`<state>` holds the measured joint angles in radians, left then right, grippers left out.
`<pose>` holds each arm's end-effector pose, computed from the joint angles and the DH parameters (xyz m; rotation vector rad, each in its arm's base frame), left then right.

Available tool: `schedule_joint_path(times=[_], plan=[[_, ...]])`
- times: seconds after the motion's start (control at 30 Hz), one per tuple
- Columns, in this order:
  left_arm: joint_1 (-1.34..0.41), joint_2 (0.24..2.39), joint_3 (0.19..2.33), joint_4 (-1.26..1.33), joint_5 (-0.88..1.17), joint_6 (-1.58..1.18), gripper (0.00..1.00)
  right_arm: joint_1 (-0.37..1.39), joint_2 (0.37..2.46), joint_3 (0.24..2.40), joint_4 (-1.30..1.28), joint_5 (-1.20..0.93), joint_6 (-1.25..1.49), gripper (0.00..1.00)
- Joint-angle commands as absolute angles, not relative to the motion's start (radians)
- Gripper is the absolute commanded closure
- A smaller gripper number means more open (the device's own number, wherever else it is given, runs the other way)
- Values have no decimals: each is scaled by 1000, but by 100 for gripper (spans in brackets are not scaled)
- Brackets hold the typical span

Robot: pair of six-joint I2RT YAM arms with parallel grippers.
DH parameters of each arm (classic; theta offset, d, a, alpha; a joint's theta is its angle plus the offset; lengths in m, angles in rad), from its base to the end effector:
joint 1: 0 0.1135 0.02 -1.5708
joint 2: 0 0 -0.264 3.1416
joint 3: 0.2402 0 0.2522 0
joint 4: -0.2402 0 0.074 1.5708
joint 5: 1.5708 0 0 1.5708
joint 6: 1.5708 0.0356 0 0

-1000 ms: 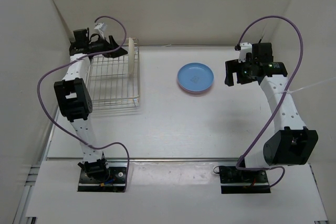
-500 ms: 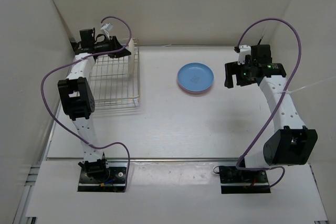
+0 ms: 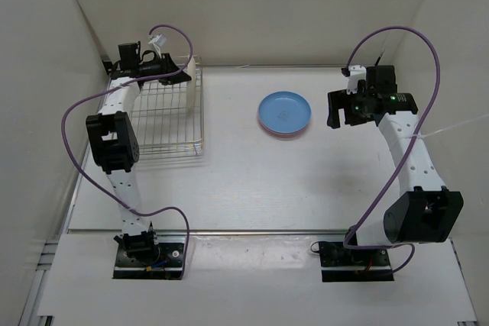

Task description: Unload the plates from the dish rack

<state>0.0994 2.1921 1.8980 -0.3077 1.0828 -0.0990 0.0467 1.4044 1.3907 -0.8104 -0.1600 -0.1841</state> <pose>0.5009 0.0184 0.2632 0.4144 1.9698 -1.1538 0.2956 0.0195 0.3504 -0.3488 2.3593 0.1265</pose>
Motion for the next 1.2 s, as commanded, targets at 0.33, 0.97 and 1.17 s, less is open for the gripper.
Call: schedule_joint_path(times=[0.33, 0.97, 1.17], plan=[[100, 2100, 1910, -330, 1075, -101, 89, 35, 1364, 1365, -782, -172, -189, 9], [-88, 1576, 1993, -1003, 831, 466, 89, 35, 1355, 1448, -811, -245, -152, 9], [-584, 1346, 1604, -1107, 281, 624, 89, 35, 1355, 1491, -850, -288, -152, 9]])
